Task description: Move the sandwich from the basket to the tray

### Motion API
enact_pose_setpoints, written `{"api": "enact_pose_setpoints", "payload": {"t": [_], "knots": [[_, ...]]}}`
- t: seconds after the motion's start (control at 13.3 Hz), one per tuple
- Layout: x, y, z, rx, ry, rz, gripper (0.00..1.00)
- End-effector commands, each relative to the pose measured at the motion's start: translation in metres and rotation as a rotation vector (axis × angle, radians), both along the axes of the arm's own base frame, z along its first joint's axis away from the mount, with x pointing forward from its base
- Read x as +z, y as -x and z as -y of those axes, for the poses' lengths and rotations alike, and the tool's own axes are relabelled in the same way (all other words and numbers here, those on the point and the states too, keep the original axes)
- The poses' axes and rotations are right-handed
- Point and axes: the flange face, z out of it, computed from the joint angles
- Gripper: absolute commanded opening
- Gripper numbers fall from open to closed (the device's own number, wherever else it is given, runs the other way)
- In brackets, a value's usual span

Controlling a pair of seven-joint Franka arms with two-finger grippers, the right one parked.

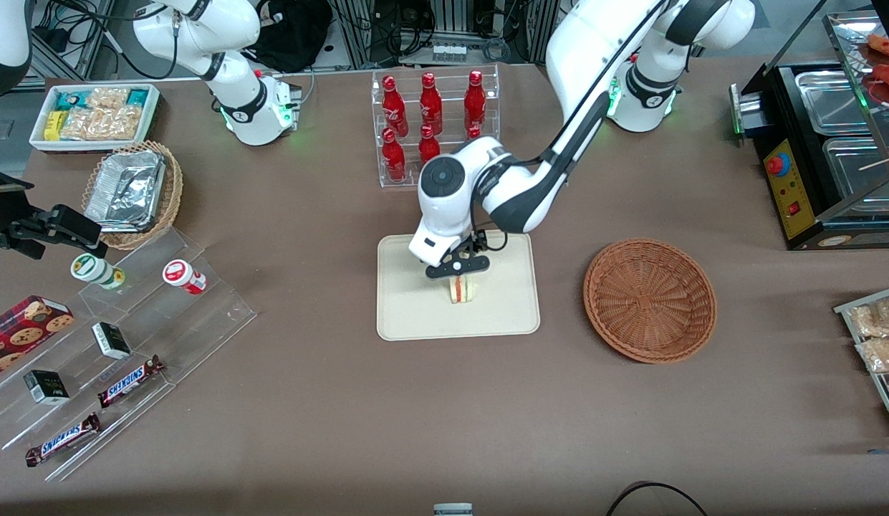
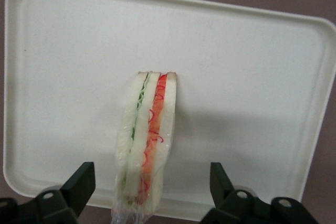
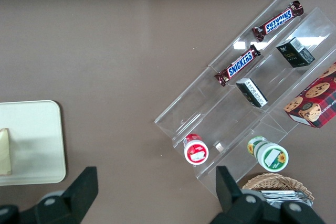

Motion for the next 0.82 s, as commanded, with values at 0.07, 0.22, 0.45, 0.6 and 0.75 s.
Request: {"api": "enact_pose_setpoints", "payload": {"t": [0.07,0.22,0.45,0.6,0.75], "knots": [[0.083,-0.005,-0.032,0.157,-0.025,0.041,1.00],[0.133,-0.017,-0.067,0.227,-0.047,0.059,1.00],[0.209,-0.038,-0.155,0.327,-0.104,0.044,1.00],[0.248,-0.044,-0.214,0.328,-0.138,0.012,1.00],[0.279,-0.046,-0.274,0.291,-0.151,-0.034,1.00]]}}
